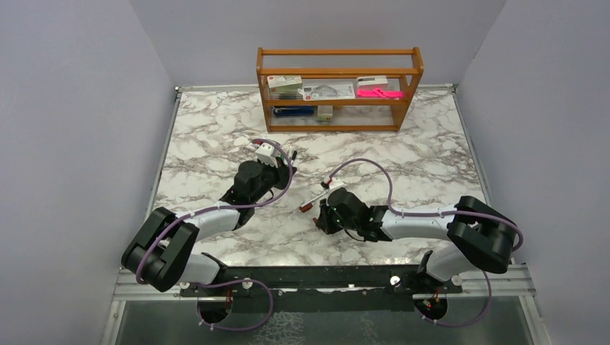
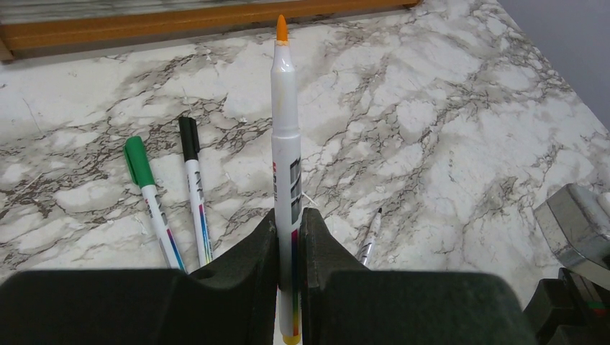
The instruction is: Insert the pens into the pen caps
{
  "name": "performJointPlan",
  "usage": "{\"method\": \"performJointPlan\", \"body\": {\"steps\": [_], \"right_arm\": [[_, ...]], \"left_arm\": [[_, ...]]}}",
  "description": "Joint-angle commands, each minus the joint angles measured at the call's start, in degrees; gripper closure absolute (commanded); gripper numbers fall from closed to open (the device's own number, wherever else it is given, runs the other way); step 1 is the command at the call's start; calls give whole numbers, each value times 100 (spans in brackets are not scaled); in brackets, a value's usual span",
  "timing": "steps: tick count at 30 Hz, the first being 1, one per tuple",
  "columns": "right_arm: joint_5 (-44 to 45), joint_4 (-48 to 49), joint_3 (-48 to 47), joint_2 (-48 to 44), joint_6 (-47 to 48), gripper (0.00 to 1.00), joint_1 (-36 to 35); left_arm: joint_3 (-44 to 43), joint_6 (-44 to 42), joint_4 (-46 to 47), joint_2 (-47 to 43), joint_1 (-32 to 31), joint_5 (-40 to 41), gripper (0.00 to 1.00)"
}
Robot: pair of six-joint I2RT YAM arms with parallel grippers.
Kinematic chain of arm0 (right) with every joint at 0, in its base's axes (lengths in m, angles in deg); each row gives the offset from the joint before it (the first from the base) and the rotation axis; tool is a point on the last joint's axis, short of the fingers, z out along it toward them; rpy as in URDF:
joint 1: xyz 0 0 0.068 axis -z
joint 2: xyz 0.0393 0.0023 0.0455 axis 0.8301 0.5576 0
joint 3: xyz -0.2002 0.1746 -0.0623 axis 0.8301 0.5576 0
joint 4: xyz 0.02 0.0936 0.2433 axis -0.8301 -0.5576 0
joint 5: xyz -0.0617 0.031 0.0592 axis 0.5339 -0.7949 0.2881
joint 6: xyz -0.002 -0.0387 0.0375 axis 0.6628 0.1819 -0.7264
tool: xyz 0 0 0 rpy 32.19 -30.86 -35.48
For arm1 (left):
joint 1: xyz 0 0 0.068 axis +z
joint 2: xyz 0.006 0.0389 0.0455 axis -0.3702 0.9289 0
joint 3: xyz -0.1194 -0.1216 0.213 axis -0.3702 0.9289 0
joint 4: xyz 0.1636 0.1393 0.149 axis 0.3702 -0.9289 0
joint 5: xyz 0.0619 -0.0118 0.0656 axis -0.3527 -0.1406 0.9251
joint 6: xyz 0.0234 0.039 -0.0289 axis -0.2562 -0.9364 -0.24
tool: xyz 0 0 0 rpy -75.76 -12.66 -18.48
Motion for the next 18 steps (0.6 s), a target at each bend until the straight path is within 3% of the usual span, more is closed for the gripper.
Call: {"method": "performJointPlan", "body": {"steps": [1, 18], "right_arm": [[-157, 194, -175, 194, -70, 99, -43], [209, -474, -219, 94, -116, 99, -40]], "left_arm": [[37, 37, 154, -66, 44, -24, 100], [-8, 81, 150, 53, 75, -107, 100]]}}
